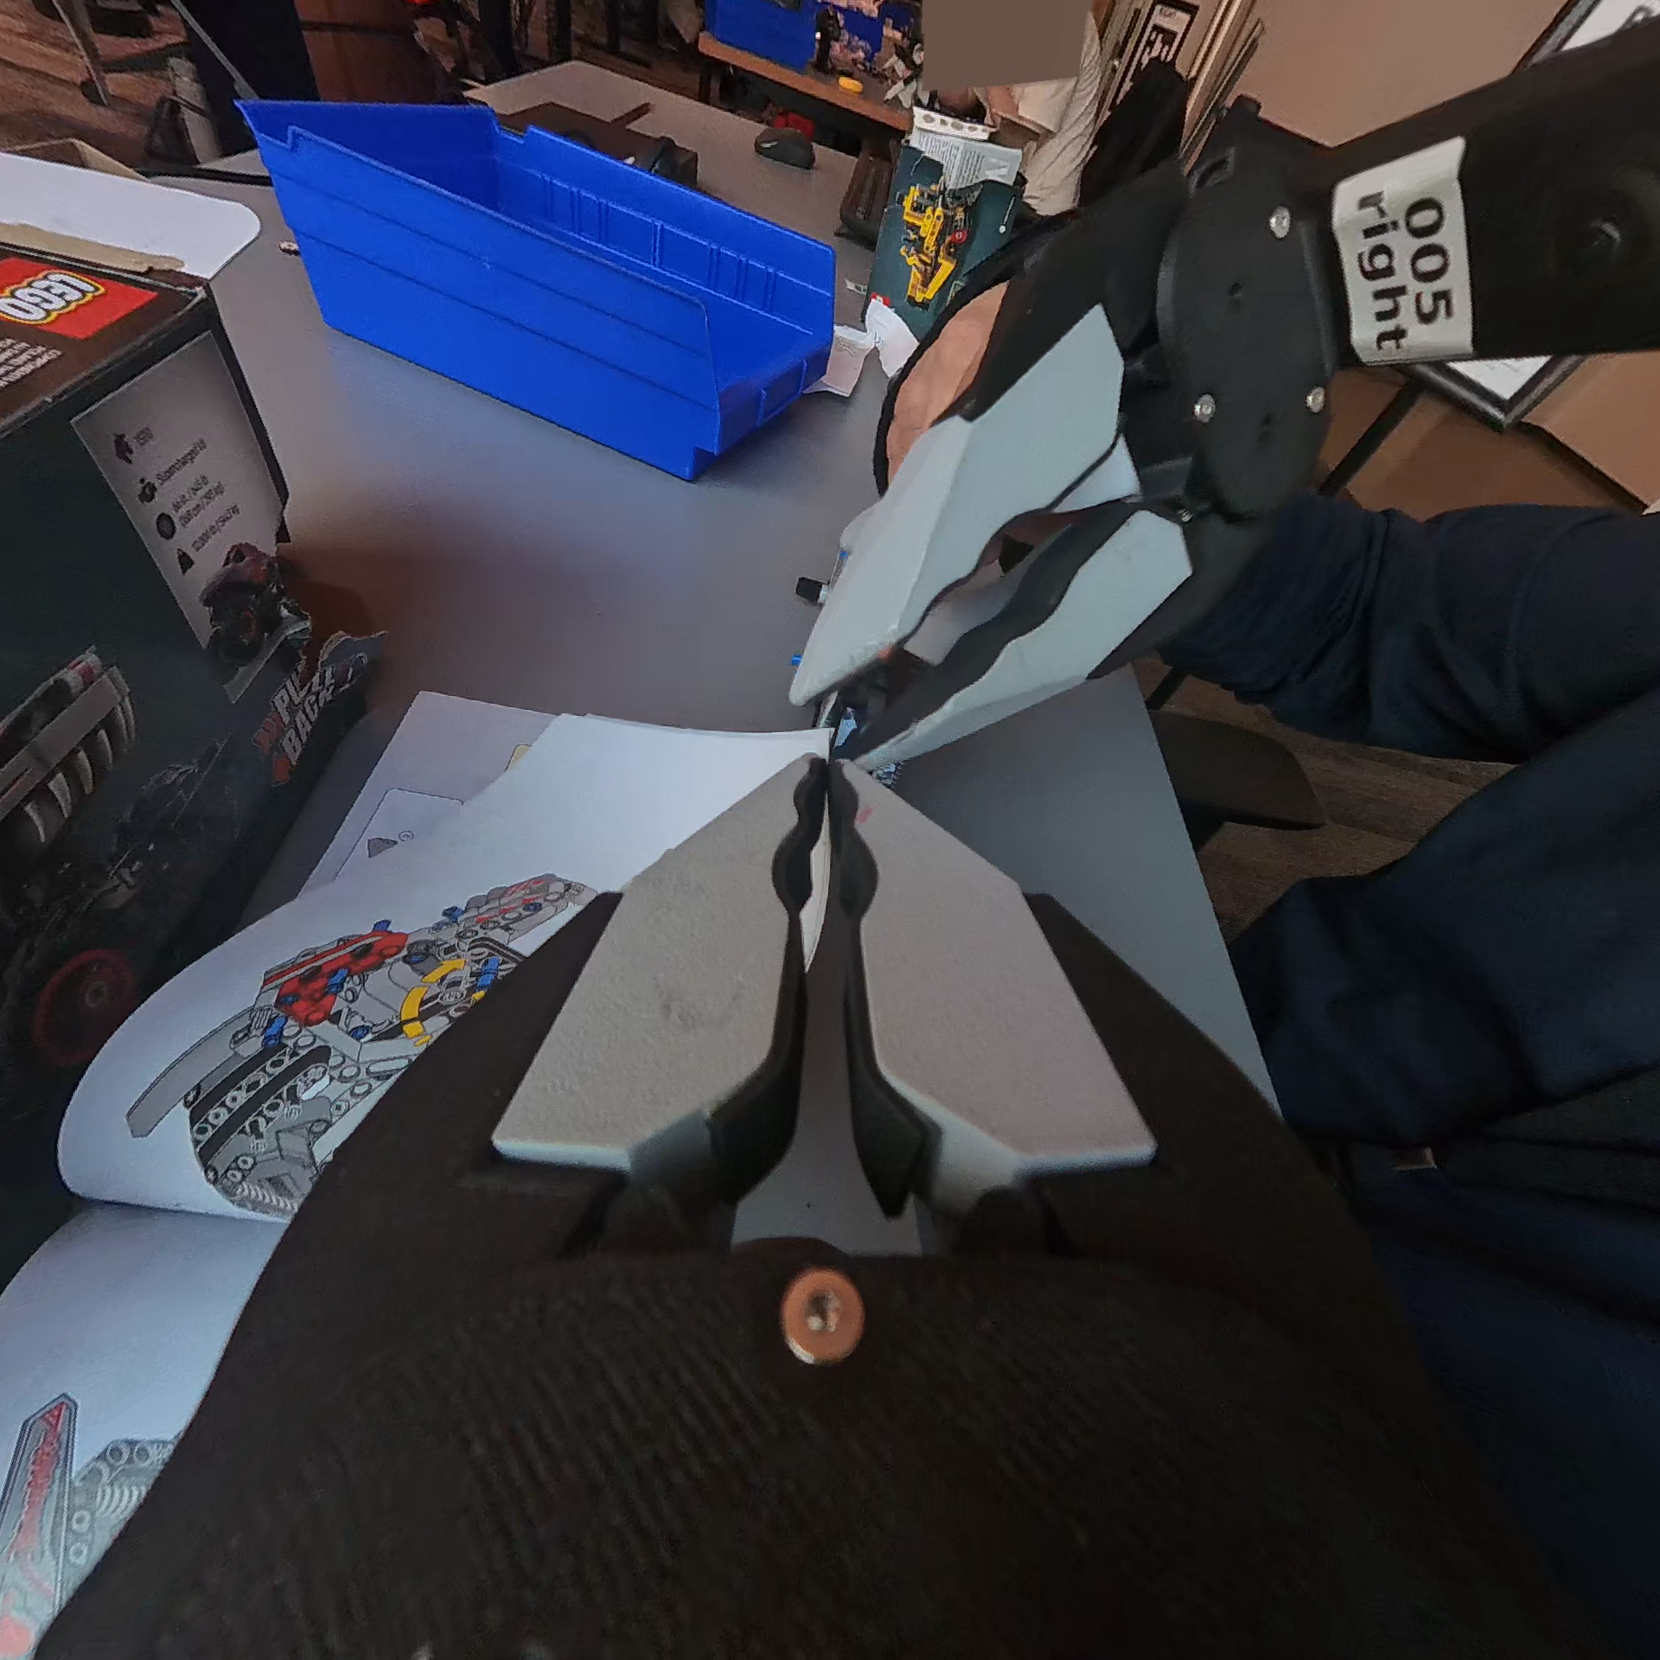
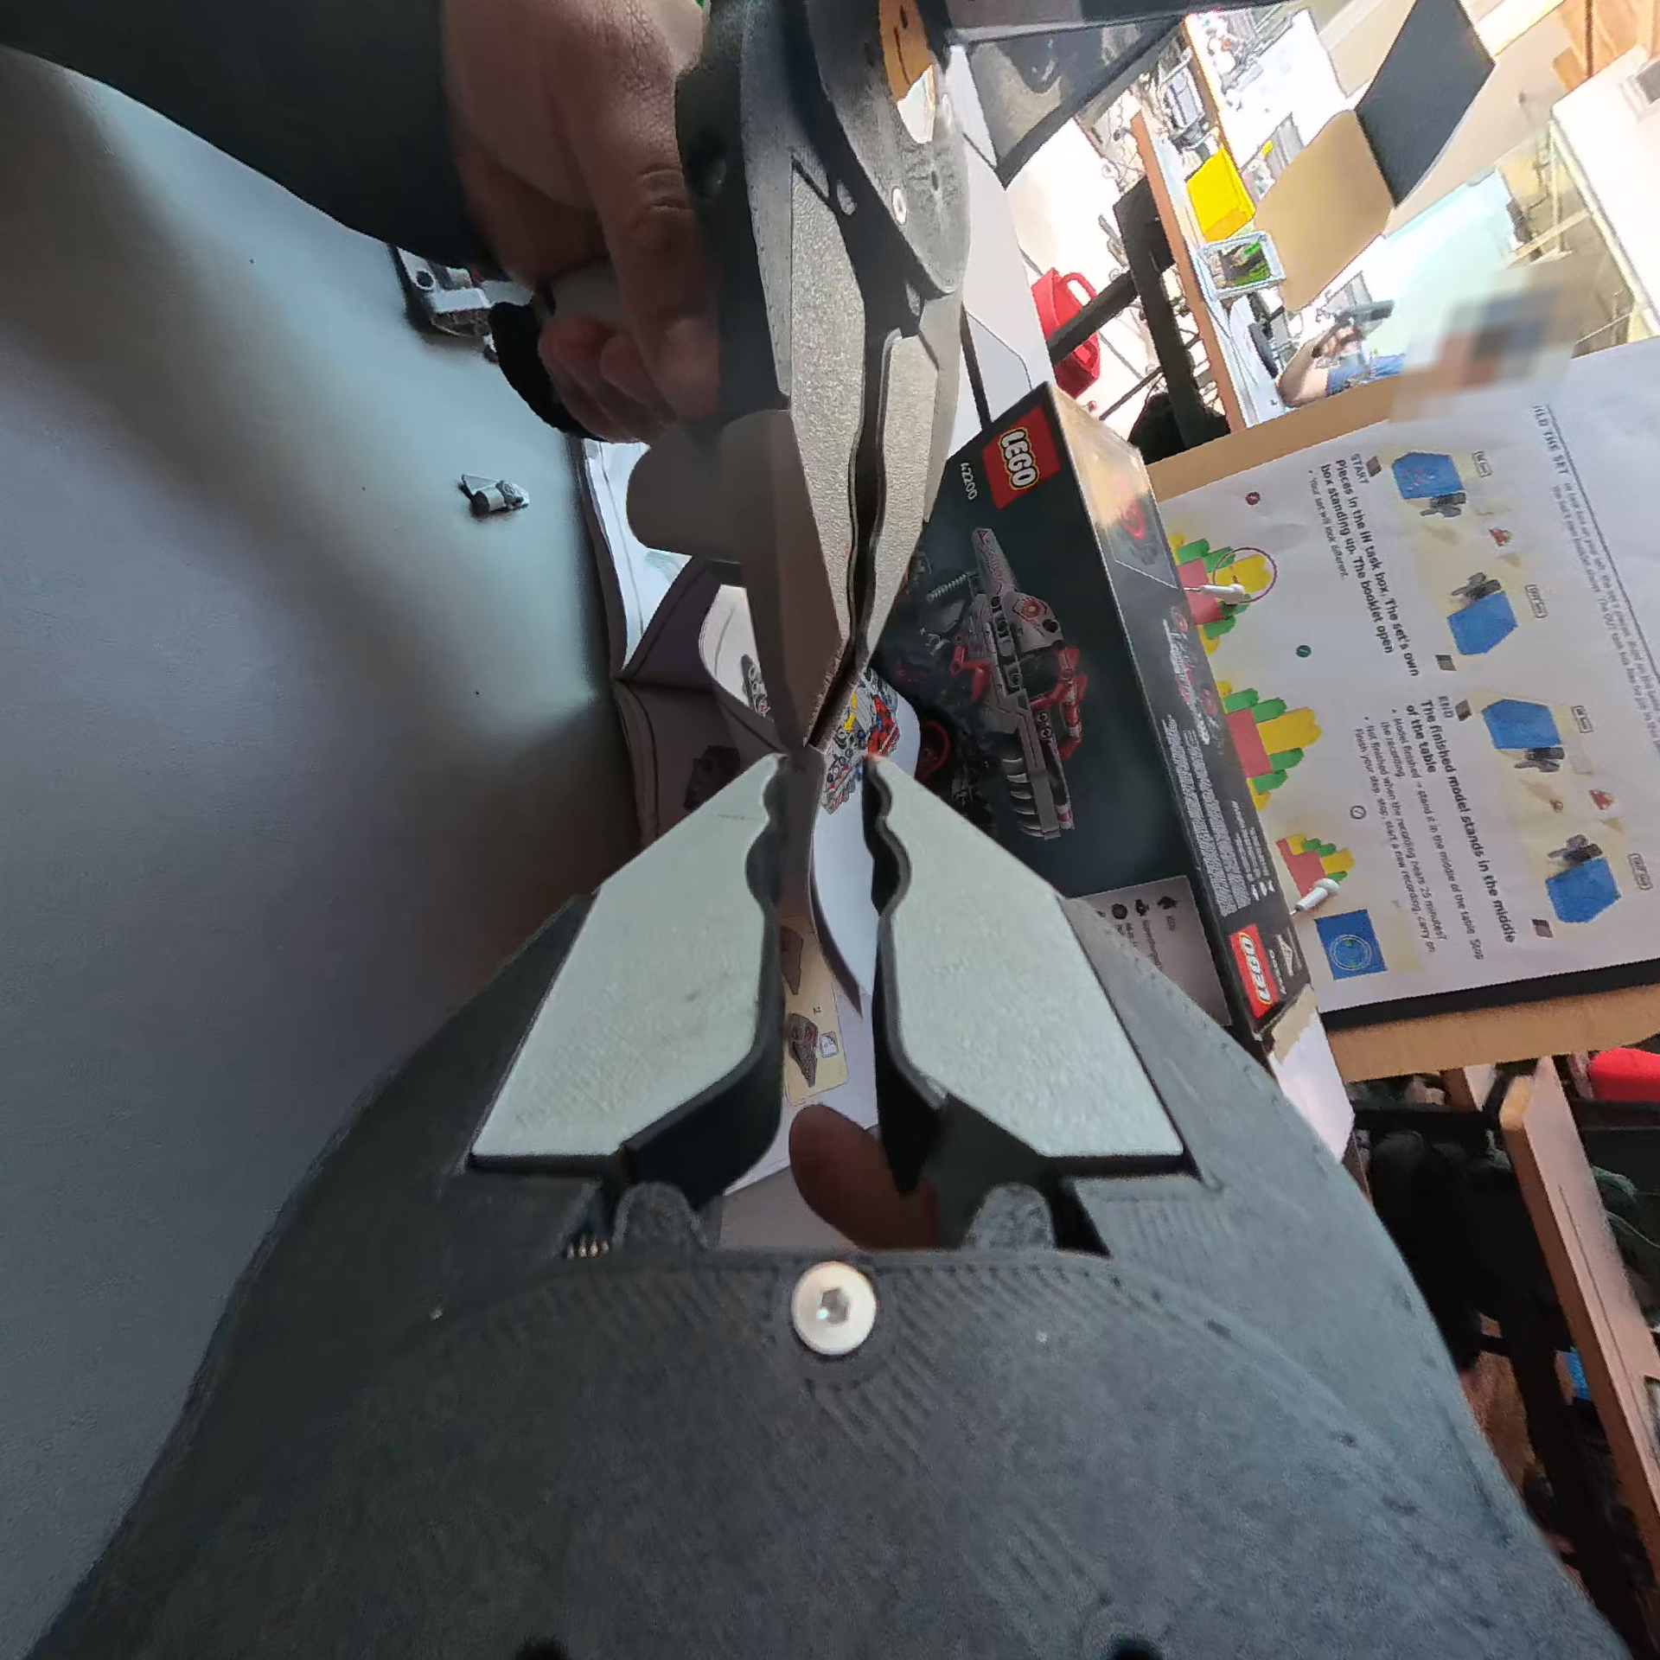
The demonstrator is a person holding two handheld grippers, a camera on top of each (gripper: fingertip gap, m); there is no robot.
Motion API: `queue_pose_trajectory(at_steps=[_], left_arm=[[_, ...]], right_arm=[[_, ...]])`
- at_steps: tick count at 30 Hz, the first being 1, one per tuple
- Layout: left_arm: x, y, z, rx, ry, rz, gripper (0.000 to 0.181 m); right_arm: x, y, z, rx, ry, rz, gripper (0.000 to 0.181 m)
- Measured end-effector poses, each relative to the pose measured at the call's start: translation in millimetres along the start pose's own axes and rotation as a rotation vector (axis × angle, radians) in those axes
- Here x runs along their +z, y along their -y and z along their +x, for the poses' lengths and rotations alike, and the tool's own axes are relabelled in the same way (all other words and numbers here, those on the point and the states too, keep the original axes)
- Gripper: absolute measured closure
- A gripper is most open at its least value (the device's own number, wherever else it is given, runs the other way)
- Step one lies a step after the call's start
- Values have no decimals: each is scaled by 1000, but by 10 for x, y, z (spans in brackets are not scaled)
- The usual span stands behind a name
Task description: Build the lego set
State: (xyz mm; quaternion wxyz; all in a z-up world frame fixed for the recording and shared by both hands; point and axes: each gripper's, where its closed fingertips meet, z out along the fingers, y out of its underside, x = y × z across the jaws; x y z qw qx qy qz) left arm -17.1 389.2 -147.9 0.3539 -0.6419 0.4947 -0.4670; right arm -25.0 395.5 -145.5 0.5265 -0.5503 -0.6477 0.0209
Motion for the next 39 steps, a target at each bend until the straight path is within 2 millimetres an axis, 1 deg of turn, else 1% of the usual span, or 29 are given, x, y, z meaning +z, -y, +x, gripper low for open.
queue_pose_trajectory(at_steps=[3, 14, 21, 25, 33, 36, 39], left_arm=[[-2, -7, -13, -3, 5, -3, 181], [-26, 5, -34, -21, 0, 13, 181], [-23, 4, -16, -14, -4, 10, 181], [-31, 3, -25, -22, -4, 11, 181], [-125, 57, -55, -36, -7, 44, 181], [-133, 52, -65, -33, 0, 41, 181], [-115, 43, -53, -30, -5, 36, 181]], right_arm=[[22, -12, -6, -22, -17, -13, 181], [-2, -39, -41, -51, -37, -26, 181], [-13, -31, -25, -34, -36, -13, 181], [24, -62, -52, -48, -26, -33, 181], [54, -117, -108, -49, 0, -52, 181], [51, -127, -52, -45, -32, -54, 181], [13, -45, 40, -6, -63, -4, 181]])
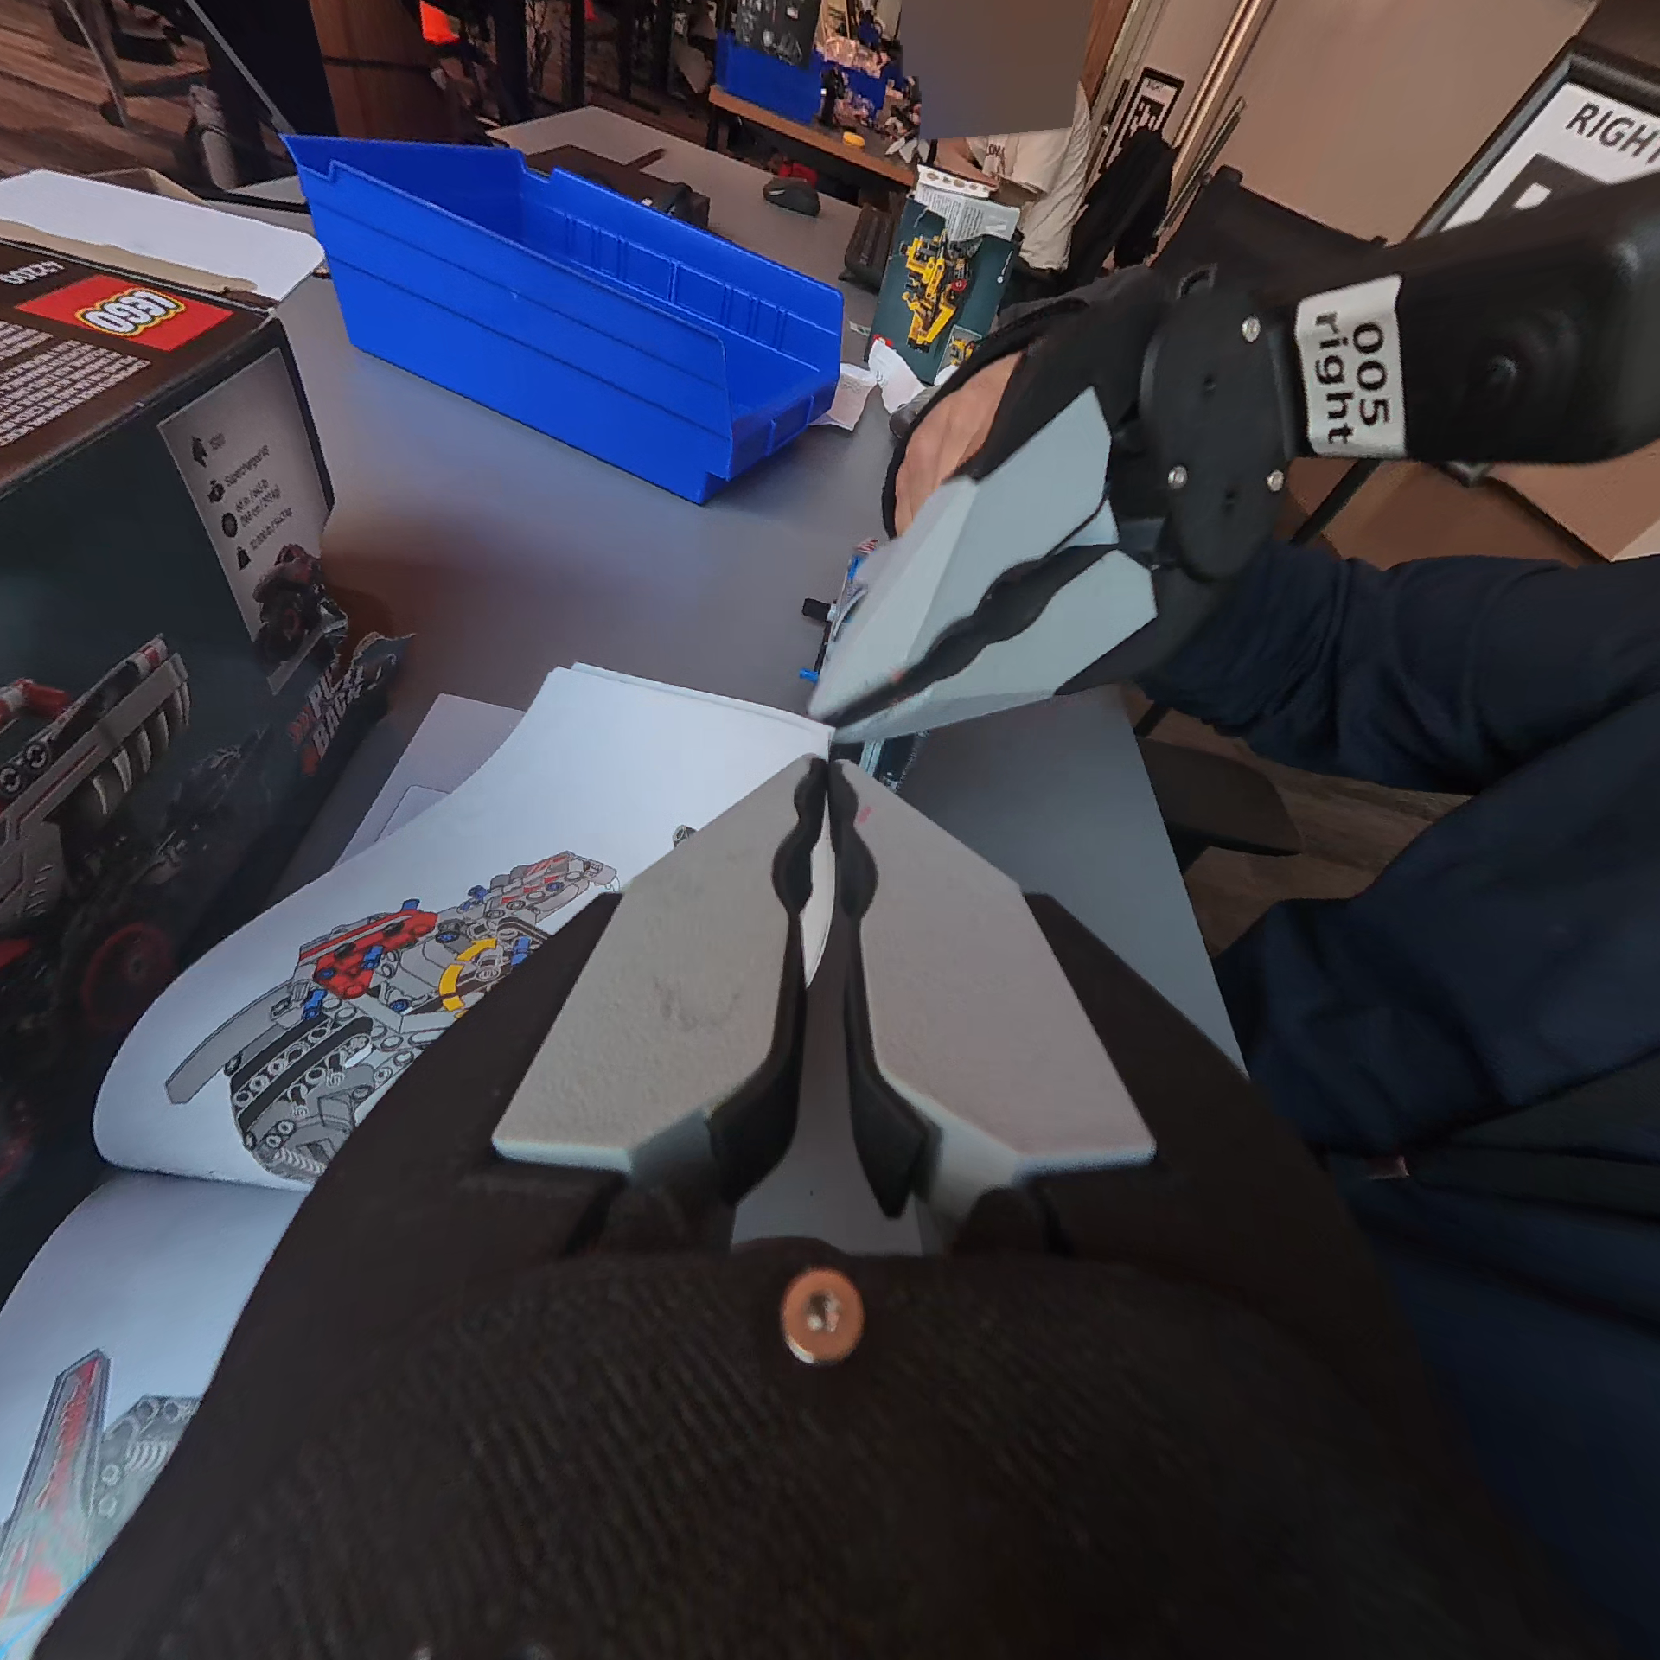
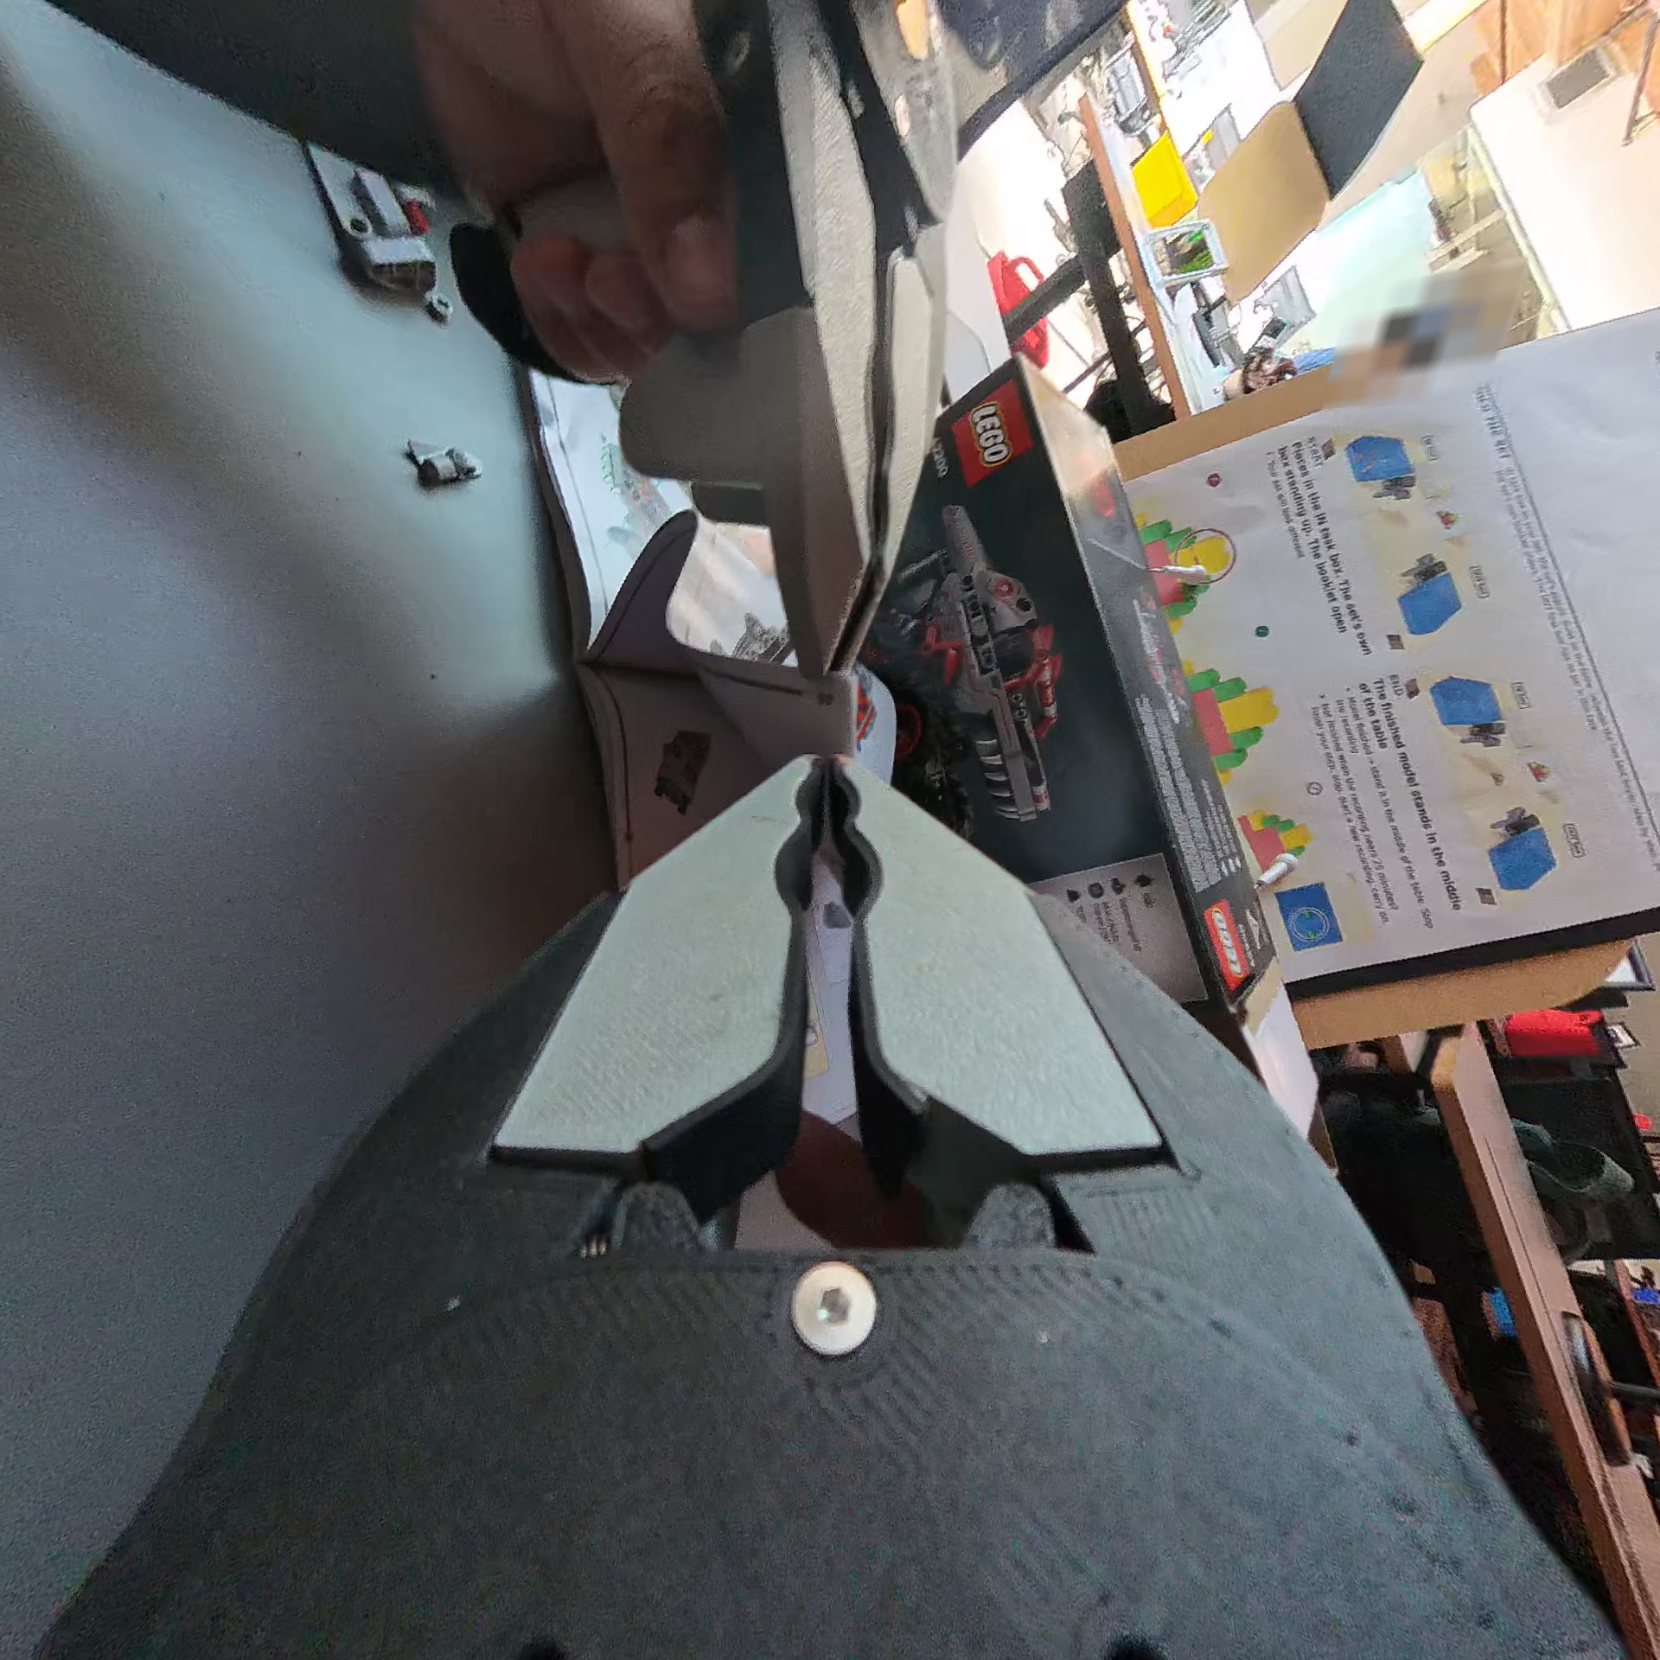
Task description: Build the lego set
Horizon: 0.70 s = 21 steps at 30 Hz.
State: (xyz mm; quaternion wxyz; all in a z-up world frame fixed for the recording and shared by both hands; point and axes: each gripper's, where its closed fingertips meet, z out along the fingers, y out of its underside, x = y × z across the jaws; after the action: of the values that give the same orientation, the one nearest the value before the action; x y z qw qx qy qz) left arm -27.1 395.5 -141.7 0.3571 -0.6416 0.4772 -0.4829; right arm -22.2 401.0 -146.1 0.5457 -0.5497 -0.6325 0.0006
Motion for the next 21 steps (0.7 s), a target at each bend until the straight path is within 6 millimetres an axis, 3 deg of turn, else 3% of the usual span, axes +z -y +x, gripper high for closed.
queue_pose_trajectory(at_steps=[2, 3, 6, 21], left_arm=[[15, -9, 5, -1, -4, -4, 181], [22, -13, 10, -3, -8, -5, 181], [23, -11, 9, -7, -8, 0, 181], [-138, 76, -67, -1, 32, 37, 181]], right_arm=[[11, 27, 49, 16, -13, 6, 151], [22, 34, 53, 12, -11, 2, 151], [59, 68, 42, -36, -23, -9, 181], [64, -44, -21, -62, -12, -63, 181]])
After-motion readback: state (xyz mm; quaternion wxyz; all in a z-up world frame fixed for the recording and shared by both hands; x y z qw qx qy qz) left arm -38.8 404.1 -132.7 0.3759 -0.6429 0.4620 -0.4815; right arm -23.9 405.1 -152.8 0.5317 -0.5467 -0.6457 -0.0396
